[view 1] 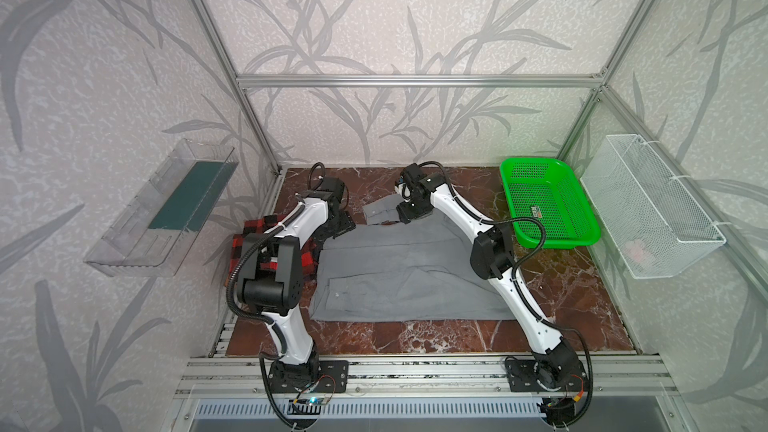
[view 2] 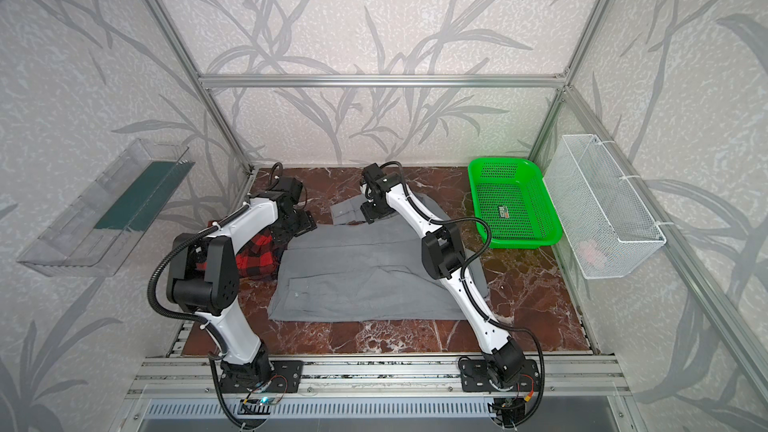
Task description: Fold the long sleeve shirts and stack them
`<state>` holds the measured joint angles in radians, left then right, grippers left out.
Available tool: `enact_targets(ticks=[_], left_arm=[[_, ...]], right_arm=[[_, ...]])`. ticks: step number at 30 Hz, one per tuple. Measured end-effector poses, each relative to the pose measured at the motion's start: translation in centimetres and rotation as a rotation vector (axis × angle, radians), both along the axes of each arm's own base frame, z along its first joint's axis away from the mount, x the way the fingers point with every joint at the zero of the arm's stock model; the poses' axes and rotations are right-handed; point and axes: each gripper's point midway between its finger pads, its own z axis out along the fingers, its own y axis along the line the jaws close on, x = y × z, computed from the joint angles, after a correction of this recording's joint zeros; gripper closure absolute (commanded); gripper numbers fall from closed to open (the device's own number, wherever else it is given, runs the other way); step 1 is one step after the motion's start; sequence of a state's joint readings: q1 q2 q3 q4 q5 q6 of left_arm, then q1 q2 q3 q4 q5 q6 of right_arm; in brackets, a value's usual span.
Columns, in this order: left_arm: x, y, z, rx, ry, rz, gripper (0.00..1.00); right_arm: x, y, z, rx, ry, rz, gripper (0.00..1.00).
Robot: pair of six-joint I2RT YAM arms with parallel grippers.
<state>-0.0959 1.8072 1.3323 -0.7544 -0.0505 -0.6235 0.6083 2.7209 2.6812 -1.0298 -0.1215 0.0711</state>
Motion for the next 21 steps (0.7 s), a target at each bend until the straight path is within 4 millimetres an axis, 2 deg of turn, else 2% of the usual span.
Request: enact_targets(ticks=[5, 9, 14, 19, 21], left_arm=[[0.0, 0.0, 0.0, 0.000, 0.000, 0.000, 0.13], [0.0, 0.0, 0.0, 0.000, 0.000, 0.000, 0.13], [0.0, 0.0, 0.0, -0.001, 0.000, 0.000, 0.13], [0.0, 0.0, 0.0, -0.002, 0.000, 0.000, 0.13], [0.0, 0.0, 0.0, -0.002, 0.000, 0.000, 0.13]], right_arm=[[-0.3, 4.0, 2.0, 0.089, -0.066, 0.017, 0.27], [-1.0, 6.3, 1.1, 0.122, -0.064, 0.033, 0.29], [-1.2, 6.8, -1.9, 0.121, -0.025, 0.032, 0.37], [-0.7, 6.9, -1.9, 0.147, -0.026, 0.022, 0.52], [-0.5, 6.9, -2.0, 0.152, -0.027, 0.021, 0.64]])
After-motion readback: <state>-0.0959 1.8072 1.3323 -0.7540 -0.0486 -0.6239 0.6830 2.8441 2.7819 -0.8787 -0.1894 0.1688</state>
